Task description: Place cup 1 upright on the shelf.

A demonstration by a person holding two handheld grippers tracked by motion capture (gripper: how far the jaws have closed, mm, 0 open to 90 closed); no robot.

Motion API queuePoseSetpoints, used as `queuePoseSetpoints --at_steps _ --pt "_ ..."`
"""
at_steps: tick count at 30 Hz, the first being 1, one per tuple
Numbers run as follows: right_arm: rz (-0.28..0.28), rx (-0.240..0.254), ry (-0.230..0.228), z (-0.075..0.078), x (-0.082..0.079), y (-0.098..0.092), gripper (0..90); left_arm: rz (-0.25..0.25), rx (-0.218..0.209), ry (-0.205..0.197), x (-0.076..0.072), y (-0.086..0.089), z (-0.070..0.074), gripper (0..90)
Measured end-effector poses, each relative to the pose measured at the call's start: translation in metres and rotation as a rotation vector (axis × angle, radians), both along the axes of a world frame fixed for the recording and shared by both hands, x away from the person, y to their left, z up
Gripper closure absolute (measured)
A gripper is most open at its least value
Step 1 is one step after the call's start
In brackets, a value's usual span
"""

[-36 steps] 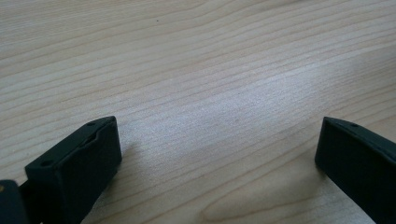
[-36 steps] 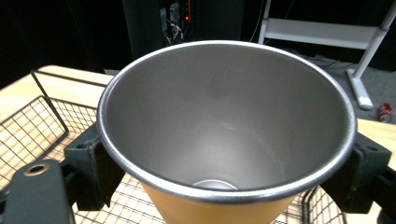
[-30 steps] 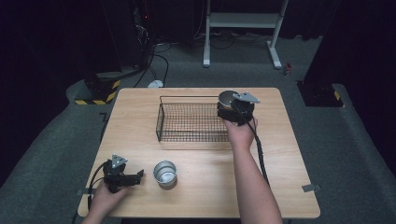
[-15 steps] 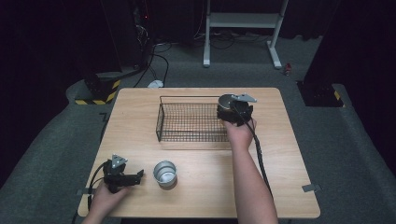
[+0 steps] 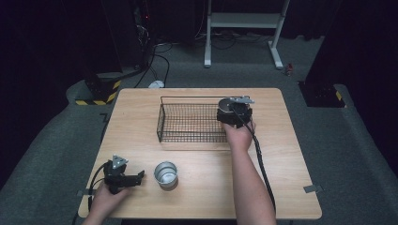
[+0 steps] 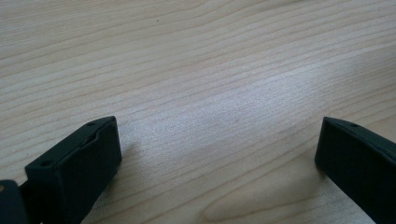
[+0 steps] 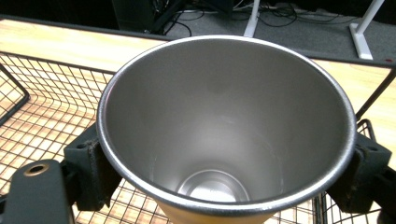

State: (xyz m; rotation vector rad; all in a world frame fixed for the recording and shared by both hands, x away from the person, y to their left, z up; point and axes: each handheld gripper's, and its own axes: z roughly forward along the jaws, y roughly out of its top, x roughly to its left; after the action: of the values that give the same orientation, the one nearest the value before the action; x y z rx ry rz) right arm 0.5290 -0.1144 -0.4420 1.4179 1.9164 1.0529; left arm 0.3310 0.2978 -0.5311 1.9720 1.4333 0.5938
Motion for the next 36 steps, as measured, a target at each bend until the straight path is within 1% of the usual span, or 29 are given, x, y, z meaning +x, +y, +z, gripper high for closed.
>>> queuePoseSetpoints --at_steps 2,6,8,9,15,20,36 --pt "0.000 -0.010 0.007 -0.002 0.001 0.001 13.6 0.000 0.000 0.000 0.000 0.000 0.000 0.7" --pt "0.001 -0.010 0.030 -0.005 0.002 0.001 13.6 0.000 0.000 0.000 0.000 0.000 0.000 0.6" --pt "-0.007 -0.009 0.037 -0.006 0.001 0.001 13.6 0.000 0.000 0.000 0.000 0.000 0.000 0.6" --pt "0.000 -0.017 0.032 -0.007 0.002 0.000 13.6 0.000 0.000 0.000 0.000 0.000 0.000 0.6" --pt "-0.011 -0.009 0.050 -0.010 0.001 -0.001 13.6 0.000 0.002 0.001 0.000 0.000 0.000 0.6" --pt "-0.009 -0.019 0.053 -0.013 0.001 -0.002 13.6 0.000 0.002 0.001 0.000 0.000 0.000 0.6" --pt "-0.009 -0.021 0.056 -0.016 0.000 -0.002 13.6 0.000 0.002 0.001 0.000 0.000 0.000 0.7"
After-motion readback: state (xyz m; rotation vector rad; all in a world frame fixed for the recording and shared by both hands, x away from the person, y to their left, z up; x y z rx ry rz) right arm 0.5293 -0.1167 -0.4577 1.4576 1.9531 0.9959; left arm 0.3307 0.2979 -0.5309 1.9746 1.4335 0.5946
